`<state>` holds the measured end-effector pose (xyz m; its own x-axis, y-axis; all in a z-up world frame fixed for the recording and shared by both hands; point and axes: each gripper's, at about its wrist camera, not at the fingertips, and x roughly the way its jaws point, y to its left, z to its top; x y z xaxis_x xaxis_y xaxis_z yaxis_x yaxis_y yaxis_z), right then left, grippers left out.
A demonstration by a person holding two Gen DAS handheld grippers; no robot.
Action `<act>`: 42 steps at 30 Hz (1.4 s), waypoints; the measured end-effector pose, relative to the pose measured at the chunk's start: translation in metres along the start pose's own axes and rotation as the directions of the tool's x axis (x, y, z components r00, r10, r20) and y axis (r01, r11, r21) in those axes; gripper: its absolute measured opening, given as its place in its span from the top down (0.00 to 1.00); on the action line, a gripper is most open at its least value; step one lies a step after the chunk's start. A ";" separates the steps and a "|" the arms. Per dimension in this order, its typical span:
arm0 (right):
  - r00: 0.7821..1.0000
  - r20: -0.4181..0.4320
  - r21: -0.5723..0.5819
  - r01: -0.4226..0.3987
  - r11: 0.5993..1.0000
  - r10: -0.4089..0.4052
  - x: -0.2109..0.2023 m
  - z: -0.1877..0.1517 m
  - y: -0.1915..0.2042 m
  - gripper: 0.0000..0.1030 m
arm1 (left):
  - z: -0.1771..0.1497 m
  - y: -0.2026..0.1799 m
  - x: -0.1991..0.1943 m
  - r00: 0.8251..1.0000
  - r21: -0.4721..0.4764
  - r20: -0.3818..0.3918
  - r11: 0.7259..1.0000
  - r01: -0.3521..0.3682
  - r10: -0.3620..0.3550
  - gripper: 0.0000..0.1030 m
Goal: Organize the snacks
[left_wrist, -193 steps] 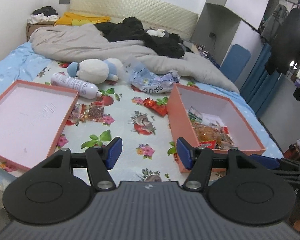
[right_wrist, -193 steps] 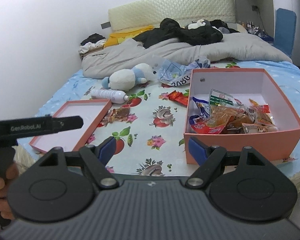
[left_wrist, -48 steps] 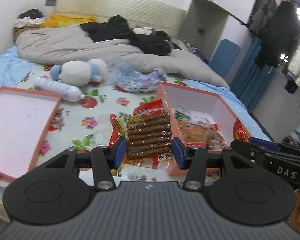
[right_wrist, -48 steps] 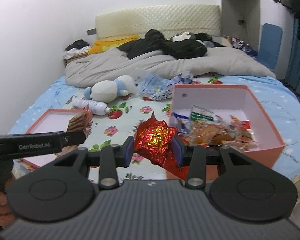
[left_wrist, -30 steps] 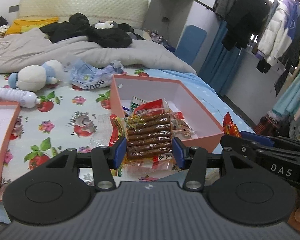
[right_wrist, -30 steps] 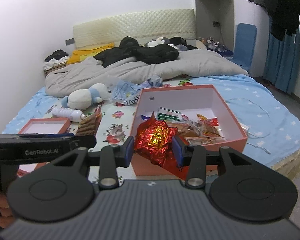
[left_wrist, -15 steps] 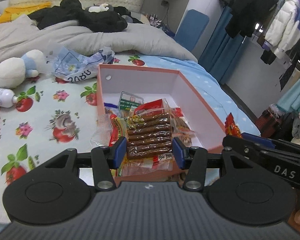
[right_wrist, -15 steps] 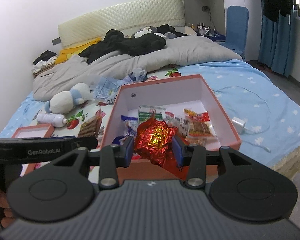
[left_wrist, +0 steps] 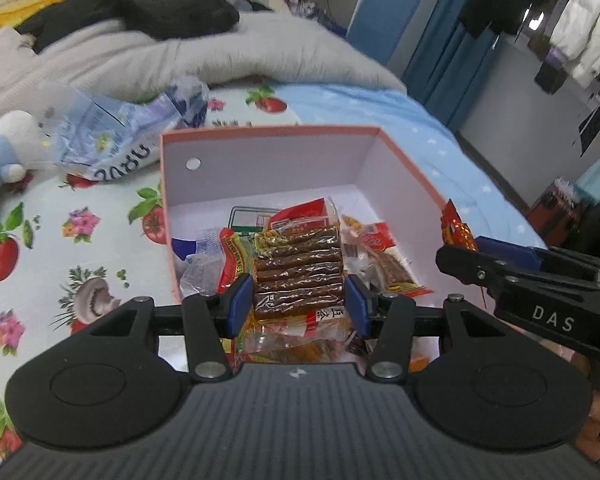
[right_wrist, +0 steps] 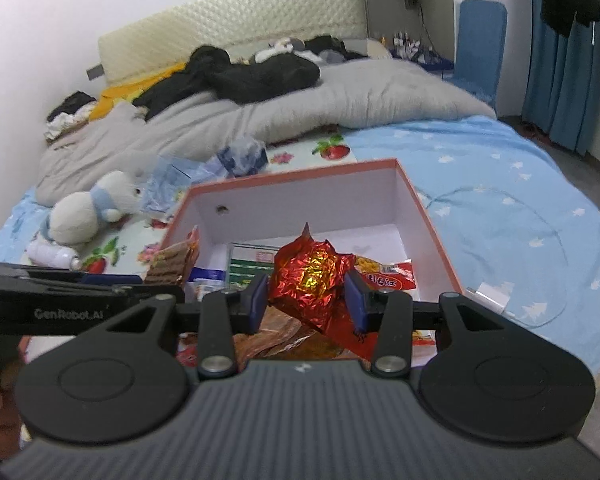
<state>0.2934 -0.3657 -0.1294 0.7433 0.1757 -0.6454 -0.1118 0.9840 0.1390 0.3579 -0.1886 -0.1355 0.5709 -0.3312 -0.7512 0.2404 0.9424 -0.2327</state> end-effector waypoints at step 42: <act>0.981 0.190 0.009 -0.033 0.999 0.031 -0.116 0.011 0.044 0.34 | -0.016 -0.004 -0.163 0.975 0.037 0.220 0.998 -0.051 0.042 0.31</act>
<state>0.2096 -0.3433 -0.0405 0.8512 0.1970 -0.4865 -0.1307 0.9772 0.1671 0.2513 -0.1375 -0.0227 0.7390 -0.2937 -0.6063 0.2399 0.9557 -0.1706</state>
